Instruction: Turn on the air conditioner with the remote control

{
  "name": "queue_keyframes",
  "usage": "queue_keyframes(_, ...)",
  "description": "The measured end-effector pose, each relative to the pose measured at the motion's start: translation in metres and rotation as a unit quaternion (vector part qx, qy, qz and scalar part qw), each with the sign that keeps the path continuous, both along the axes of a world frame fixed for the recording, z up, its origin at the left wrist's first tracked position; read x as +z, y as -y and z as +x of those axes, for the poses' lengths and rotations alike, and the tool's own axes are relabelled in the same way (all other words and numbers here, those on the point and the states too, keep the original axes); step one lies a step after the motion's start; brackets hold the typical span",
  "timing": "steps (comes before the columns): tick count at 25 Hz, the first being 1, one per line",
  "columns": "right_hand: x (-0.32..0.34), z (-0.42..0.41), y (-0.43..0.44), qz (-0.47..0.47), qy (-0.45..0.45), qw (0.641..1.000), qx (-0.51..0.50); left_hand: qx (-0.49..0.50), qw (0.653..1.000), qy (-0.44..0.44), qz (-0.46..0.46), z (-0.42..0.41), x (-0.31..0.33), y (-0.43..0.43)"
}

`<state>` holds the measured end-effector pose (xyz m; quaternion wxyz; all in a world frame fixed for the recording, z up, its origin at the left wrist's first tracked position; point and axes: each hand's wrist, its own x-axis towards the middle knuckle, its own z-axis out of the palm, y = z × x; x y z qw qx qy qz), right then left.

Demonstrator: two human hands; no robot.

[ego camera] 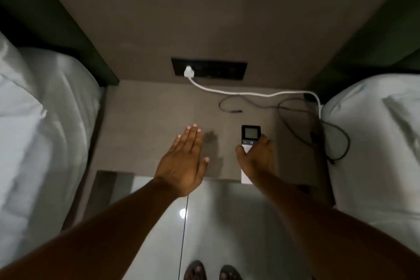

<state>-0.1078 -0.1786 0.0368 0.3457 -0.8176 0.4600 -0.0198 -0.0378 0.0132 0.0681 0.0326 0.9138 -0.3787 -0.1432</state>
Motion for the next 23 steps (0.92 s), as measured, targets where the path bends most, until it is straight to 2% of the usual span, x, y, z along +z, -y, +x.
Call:
queue_keyframes(4, -0.086, 0.003, -0.008, -0.009, -0.014, 0.999, 0.038, 0.016, 0.999, -0.036, 0.017, -0.004, -0.082, -0.011)
queue_keyframes(8, -0.123, 0.014, -0.007, -0.029, -0.021, 0.999, 0.037, 0.019, 0.998, -0.053, 0.021, 0.006, -0.114, -0.006)
queue_keyframes(18, -0.150, 0.036, 0.006, -0.092, -0.027, 0.995, 0.037, 0.025, 0.996, -0.081, 0.027, 0.015, -0.135, 0.004)
queue_keyframes(23, -0.143, 0.032, 0.004, -0.096, -0.080, 0.990, 0.072, 0.019, 0.996, -0.086, 0.034, 0.011, -0.124, -0.001)
